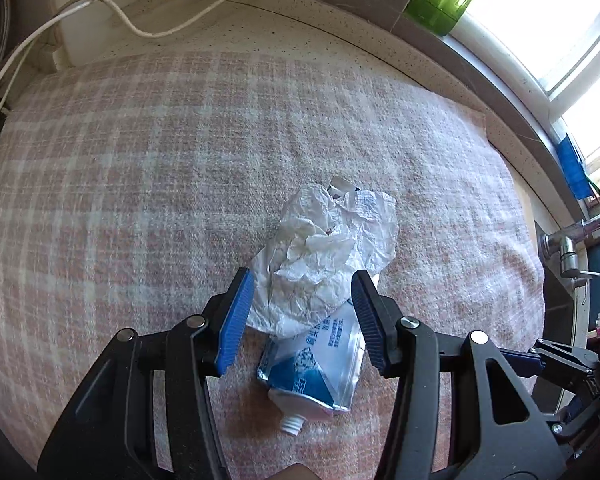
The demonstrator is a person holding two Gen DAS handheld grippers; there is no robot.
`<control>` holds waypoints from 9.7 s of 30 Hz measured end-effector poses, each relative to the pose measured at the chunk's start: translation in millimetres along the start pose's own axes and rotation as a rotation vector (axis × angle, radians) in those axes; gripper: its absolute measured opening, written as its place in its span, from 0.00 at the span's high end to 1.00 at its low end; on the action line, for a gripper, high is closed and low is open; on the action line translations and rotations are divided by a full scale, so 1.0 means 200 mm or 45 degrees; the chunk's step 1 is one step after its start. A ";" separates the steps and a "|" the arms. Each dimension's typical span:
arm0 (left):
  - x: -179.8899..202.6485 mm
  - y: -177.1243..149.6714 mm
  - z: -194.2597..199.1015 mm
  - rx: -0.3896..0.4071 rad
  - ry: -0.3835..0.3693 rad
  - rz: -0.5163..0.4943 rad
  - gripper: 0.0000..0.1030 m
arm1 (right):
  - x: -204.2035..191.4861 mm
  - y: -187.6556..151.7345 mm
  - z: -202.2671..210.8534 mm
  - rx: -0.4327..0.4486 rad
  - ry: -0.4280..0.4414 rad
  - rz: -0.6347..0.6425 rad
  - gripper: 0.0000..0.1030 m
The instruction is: Collect trash
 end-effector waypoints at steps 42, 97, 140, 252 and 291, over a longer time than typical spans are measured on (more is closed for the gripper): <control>-0.58 -0.16 0.10 0.093 0.023 0.303 0.90 | -0.16 0.27 -0.63 -0.219 0.225 -0.333 0.64; -0.49 -0.81 0.67 0.299 0.068 0.383 0.93 | -0.36 -0.18 -0.17 -0.017 -0.133 0.253 0.98; -0.63 -1.96 0.64 0.044 -0.037 0.443 0.93 | -0.55 -1.42 -0.40 -0.247 -0.231 0.270 0.98; -0.29 -1.26 1.28 0.472 0.034 0.253 0.45 | -0.82 -0.85 0.25 0.204 -0.241 0.510 0.48; -0.11 -1.06 1.53 0.640 0.058 0.211 0.00 | -0.88 -0.66 0.53 0.422 -0.067 0.405 0.22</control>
Point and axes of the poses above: each gripper's, at about its wrist camera, not at the fingertips, and z roughly against the way its jaws point, x to its right, y to its top, the point moved 7 cm from there along -z, roughly the way its jaws point, and after that the axes turned 1 degree about -y, right-handed, at the moved point
